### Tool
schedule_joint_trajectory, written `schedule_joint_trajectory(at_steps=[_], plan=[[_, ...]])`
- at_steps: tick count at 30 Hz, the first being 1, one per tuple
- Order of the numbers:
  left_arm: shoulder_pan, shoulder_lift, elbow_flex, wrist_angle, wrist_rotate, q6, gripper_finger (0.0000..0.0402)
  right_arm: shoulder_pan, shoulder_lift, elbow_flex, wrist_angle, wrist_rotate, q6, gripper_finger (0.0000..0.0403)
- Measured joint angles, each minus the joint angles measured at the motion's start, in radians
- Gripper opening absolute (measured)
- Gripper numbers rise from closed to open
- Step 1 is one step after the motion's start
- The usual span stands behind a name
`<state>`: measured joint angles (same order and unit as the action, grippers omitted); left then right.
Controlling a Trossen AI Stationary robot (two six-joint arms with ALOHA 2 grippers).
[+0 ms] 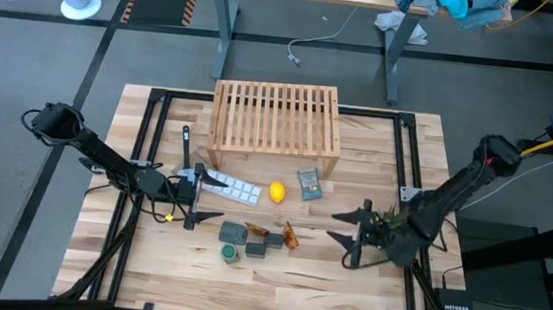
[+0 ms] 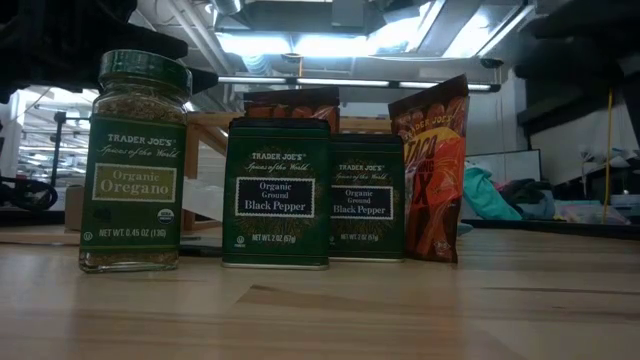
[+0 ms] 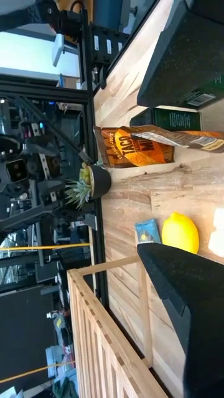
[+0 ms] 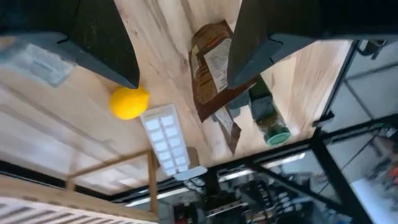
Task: Shelf spices
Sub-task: Put the right orange seasoning pack on the shelf
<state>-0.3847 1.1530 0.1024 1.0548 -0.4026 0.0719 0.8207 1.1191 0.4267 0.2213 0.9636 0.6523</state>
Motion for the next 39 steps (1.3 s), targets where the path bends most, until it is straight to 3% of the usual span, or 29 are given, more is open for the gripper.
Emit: schedule_joint_trajectory(at_steps=[4, 11, 14, 18, 22, 27, 33, 39], plan=[[0.000, 0.000, 0.000, 0.000, 0.000, 0.011, 0.0368, 0.053, 0.130, 0.000, 0.058, 0.092, 0.109, 0.0250], [0.000, 0.000, 0.000, 0.001, 0.000, 0.014, 0.0368, 0.028, 0.437, 0.020, 0.380, 0.109, 0.130, 0.0250], [0.000, 0.000, 0.000, 0.001, 0.000, 0.014, 0.0368, 0.028, 0.536, 0.070, 0.433, 0.115, 0.130, 0.0250], [0.000, 0.000, 0.000, -0.004, 0.000, 0.014, 0.0368, 0.030, 0.626, 0.174, 0.436, 0.159, 0.152, 0.0250], [0.000, 0.000, 0.000, -0.006, 0.000, 0.006, 0.0368, 0.021, 0.701, 0.290, 0.418, 0.136, 0.128, 0.0250], [0.000, 0.000, 0.000, -0.029, 0.000, 0.002, 0.0368, 0.015, 0.732, 0.396, 0.269, 0.160, 0.076, 0.0250], [0.000, 0.000, 0.000, -0.022, 0.000, 0.014, 0.0368, 0.010, 0.732, 0.416, 0.162, 0.224, 0.147, 0.0250], [0.000, 0.000, 0.000, -0.022, -0.001, 0.014, 0.0368, -0.030, 0.732, 0.416, 0.082, 0.183, 0.239, 0.0250]])
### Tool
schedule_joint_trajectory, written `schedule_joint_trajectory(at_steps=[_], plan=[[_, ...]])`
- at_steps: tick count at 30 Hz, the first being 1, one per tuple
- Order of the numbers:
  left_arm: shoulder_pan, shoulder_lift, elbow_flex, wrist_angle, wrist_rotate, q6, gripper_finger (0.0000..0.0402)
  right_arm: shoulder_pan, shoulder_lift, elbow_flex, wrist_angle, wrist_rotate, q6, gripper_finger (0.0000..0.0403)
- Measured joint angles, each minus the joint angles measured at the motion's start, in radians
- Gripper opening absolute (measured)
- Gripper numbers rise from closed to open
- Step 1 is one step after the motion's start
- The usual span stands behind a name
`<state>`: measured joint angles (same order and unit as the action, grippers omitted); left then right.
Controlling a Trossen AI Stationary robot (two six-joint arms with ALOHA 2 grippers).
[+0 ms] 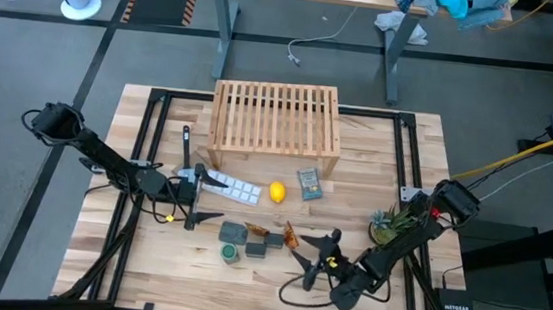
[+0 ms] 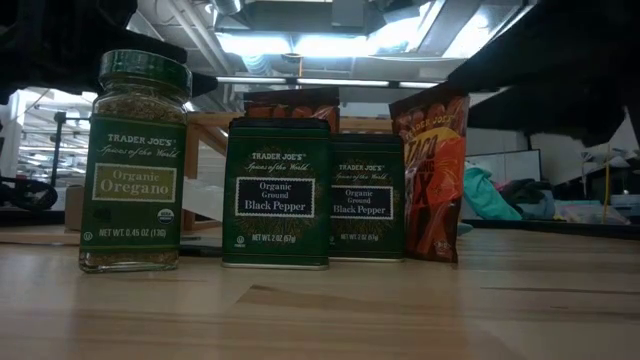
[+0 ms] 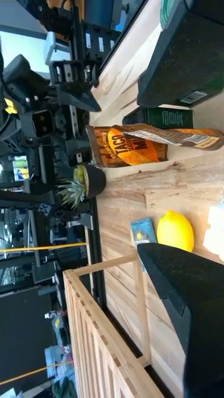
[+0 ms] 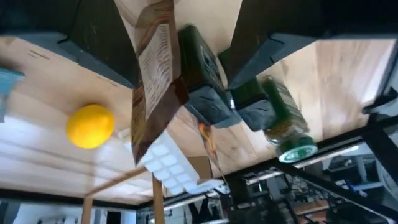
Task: Shelf spices
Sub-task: Put the right orange seasoning pack on the shelf
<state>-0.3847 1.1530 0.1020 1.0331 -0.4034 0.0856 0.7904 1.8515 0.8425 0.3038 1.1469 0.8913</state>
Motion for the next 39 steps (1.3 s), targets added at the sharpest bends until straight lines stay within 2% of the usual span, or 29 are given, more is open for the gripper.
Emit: schedule_joint_trajectory(at_steps=[5, 9, 13, 19, 20, 25, 30, 34, 39], plan=[[0.000, 0.000, 0.000, 0.000, 0.000, 0.000, 0.0368, -0.049, 0.036, 0.000, 0.011, -0.024, 0.002, 0.0246], [0.000, 0.000, 0.000, -0.001, 0.000, 0.000, 0.0368, -0.082, 0.069, 0.000, 0.008, -0.074, 0.003, 0.0215], [0.000, 0.000, 0.000, -0.001, 0.000, 0.000, 0.0368, -0.093, 0.068, 0.000, 0.006, -0.085, -0.009, 0.0153], [0.000, 0.000, 0.000, -0.001, 0.000, 0.000, 0.0368, -0.089, 0.068, 0.000, 0.006, -0.077, -0.060, 0.0027], [0.000, 0.000, 0.000, -0.001, 0.000, 0.000, 0.0368, -0.089, 0.068, 0.000, 0.009, -0.083, -0.080, 0.0017], [0.000, 0.000, 0.000, -0.001, 0.000, 0.000, 0.0368, -0.089, 0.065, 0.000, 0.008, -0.071, -0.085, 0.0027], [0.000, 0.000, 0.000, -0.001, 0.000, -0.003, 0.0368, -0.077, 0.027, 0.000, 0.003, -0.063, -0.156, 0.0010], [0.000, 0.000, 0.000, -0.001, 0.000, -0.003, 0.0368, -0.058, -0.043, 0.000, -0.035, -0.002, -0.179, 0.0015], [0.000, 0.000, 0.000, -0.001, 0.000, -0.001, 0.0368, -0.041, -0.169, 0.000, -0.076, 0.117, -0.345, 0.0009]])
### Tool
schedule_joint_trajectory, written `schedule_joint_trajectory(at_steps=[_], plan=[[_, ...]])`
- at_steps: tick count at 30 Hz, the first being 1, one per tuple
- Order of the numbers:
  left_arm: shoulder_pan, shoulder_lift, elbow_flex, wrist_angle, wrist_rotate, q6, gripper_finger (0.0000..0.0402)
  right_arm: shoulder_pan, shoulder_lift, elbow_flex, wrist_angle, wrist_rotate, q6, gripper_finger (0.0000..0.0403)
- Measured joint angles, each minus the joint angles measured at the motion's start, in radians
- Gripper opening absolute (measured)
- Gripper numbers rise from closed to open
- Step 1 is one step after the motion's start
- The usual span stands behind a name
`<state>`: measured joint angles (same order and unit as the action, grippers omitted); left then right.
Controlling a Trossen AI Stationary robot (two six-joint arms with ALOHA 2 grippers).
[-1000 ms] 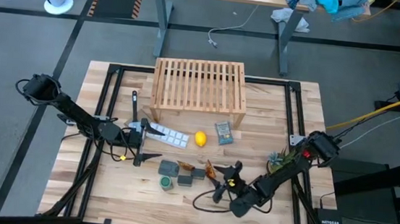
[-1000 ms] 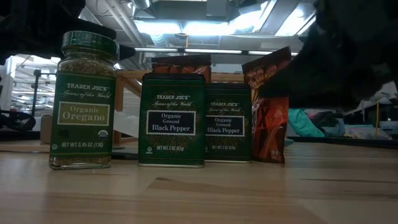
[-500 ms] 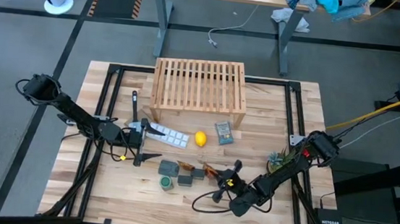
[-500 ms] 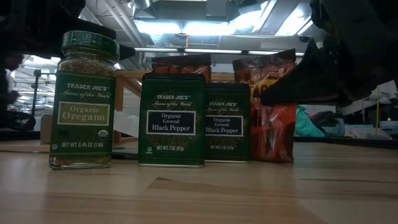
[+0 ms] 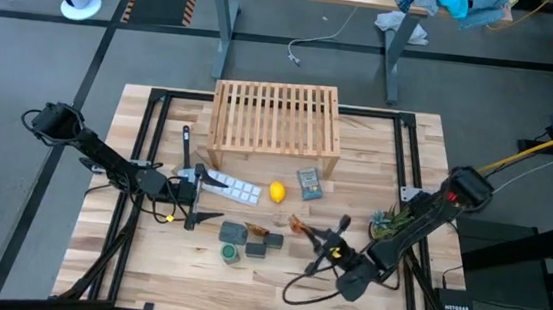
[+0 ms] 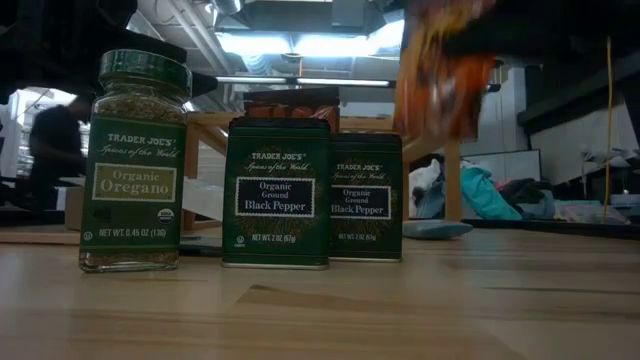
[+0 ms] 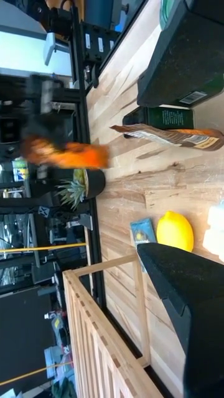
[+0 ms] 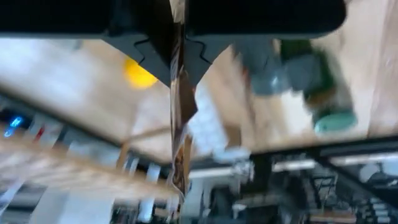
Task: Shelf spices
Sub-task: Put the right orange seasoning pack on the shelf
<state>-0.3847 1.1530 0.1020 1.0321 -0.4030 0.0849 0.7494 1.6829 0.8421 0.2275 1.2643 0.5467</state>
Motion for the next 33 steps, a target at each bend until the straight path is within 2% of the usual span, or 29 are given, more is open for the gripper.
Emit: schedule_joint_trajectory(at_steps=[8, 13, 18, 27, 33], plan=[[0.000, 0.000, 0.000, 0.001, 0.000, 0.019, 0.0368, -0.068, -0.201, 0.000, 0.006, 0.052, -0.358, 0.0009], [0.000, 0.000, 0.000, 0.003, 0.000, 0.020, 0.0368, -0.171, -0.305, 0.000, 0.008, -0.015, -0.506, 0.0009], [0.000, 0.000, 0.000, 0.004, 0.000, 0.020, 0.0368, -0.324, -0.388, 0.000, 0.013, -0.190, -0.598, 0.0009], [0.000, 0.000, 0.000, 0.005, 0.000, 0.020, 0.0368, -0.651, -0.420, 0.000, 0.194, -0.668, -0.717, 0.0009], [0.000, 0.000, 0.000, 0.005, 0.000, 0.020, 0.0368, -0.829, -0.419, 0.000, 0.164, -0.848, -0.706, 0.0009]])
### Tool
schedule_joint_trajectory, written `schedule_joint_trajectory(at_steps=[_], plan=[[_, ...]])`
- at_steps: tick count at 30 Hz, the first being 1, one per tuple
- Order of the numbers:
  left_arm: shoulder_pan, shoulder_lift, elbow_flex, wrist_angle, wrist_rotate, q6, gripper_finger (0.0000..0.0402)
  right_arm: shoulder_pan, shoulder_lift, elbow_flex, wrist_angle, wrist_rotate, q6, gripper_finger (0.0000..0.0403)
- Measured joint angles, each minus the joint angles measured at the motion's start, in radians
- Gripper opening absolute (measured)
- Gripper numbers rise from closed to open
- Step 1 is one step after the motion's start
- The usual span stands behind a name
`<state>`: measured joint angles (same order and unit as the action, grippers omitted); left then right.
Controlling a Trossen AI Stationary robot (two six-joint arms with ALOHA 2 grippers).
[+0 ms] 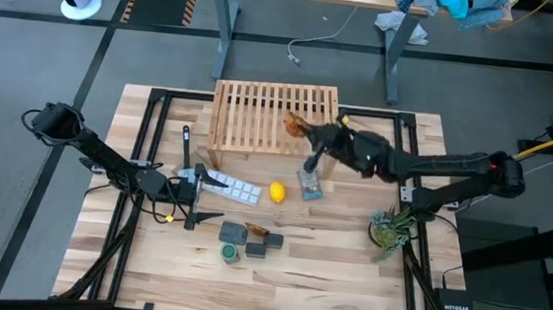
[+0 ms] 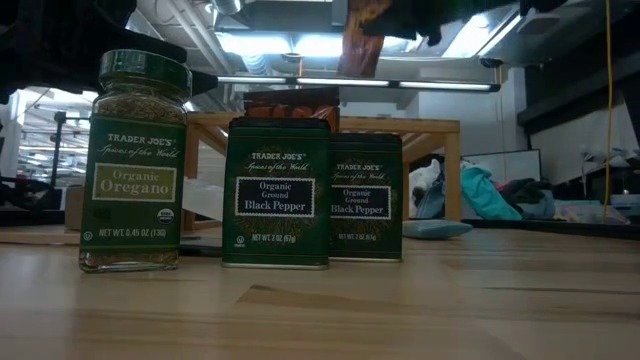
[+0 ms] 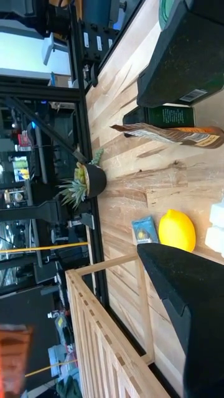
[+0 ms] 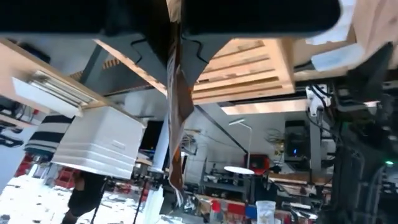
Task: Shelf spices
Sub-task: Put the right orange seasoning pack on the shelf
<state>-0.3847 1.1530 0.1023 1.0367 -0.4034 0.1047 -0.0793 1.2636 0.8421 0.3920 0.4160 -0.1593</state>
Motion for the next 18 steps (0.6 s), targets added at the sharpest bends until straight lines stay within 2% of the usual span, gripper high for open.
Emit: schedule_joint_trajectory(at_steps=[2, 5, 13, 18], plan=[[0.000, 0.000, 0.000, 0.000, 0.000, 0.000, 0.0368, -0.045, 0.001, 0.000, -0.026, -0.064, 0.019, 0.0009], [0.000, 0.000, 0.000, 0.000, 0.000, 0.000, 0.0368, -0.096, 0.002, 0.000, -0.081, -0.105, 0.055, 0.0009], [0.000, 0.000, 0.000, 0.000, 0.000, 0.000, 0.0368, -0.166, 0.002, 0.000, -0.248, -0.113, 0.081, 0.0010], [0.000, 0.000, 0.000, 0.000, 0.000, -0.002, 0.0368, -0.179, 0.002, 0.000, -0.281, -0.112, 0.084, 0.0012]])
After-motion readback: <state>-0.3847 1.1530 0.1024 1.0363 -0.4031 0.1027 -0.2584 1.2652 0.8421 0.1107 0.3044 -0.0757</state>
